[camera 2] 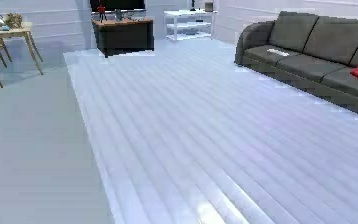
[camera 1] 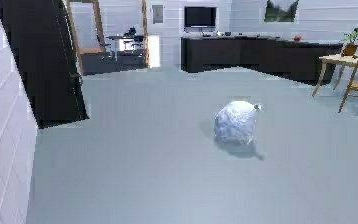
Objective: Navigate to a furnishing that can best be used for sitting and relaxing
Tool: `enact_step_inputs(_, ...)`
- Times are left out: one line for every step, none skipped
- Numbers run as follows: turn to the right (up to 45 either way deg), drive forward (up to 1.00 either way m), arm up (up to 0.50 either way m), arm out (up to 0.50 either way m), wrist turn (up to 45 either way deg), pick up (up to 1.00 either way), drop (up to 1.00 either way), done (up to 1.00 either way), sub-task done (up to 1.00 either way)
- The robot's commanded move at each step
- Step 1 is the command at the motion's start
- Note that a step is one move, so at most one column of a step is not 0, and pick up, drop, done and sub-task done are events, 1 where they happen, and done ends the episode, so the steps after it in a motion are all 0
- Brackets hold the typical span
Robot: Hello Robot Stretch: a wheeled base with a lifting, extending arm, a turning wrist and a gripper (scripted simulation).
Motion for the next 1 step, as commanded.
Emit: enact_step_inputs(45.0,0.0,0.0,0.0,0.0,0.0,0.0,0.0,0.0)
